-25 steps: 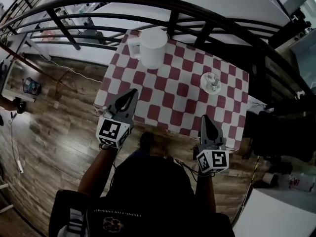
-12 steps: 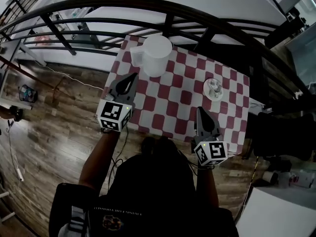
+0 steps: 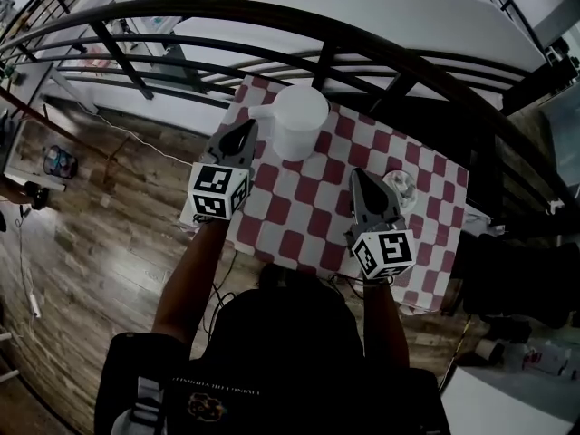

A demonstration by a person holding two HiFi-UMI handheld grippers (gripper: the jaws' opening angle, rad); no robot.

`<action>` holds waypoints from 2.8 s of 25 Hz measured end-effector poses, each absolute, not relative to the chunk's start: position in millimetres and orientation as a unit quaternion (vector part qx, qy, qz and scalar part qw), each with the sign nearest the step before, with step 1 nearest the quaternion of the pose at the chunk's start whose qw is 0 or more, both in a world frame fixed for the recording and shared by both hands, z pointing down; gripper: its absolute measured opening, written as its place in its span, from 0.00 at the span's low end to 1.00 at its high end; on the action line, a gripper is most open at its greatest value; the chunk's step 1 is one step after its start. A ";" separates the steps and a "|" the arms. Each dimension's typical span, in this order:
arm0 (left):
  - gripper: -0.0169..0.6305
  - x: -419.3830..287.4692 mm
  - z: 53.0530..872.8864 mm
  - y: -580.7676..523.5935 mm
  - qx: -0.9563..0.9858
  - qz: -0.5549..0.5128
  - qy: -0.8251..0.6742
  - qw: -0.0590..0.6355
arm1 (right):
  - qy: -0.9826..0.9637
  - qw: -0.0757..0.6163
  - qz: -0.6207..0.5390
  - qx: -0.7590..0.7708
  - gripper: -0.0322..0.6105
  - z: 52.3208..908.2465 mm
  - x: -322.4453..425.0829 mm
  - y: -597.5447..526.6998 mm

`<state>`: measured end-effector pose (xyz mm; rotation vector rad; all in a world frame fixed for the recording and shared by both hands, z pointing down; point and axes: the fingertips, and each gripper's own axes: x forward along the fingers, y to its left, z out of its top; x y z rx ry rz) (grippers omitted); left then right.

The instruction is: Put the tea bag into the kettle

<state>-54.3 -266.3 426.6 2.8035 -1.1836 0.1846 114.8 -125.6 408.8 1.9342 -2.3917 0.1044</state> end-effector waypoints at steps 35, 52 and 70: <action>0.03 -42.8 503.0 -347.0 0.892 0.123 -0.423 0.106 | -0.792 0.051 0.080 0.603 0.07 457.7 128.7 -256.4; 0.03 -45.3 501.6 -346.4 0.892 0.110 -0.424 0.110 | -0.880 0.029 0.017 0.473 0.07 420.2 30.0 -285.5; 0.03 -39.5 477.3 -324.3 0.894 0.102 -0.432 0.059 | -0.853 0.049 0.034 0.519 0.07 432.0 64.2 -263.9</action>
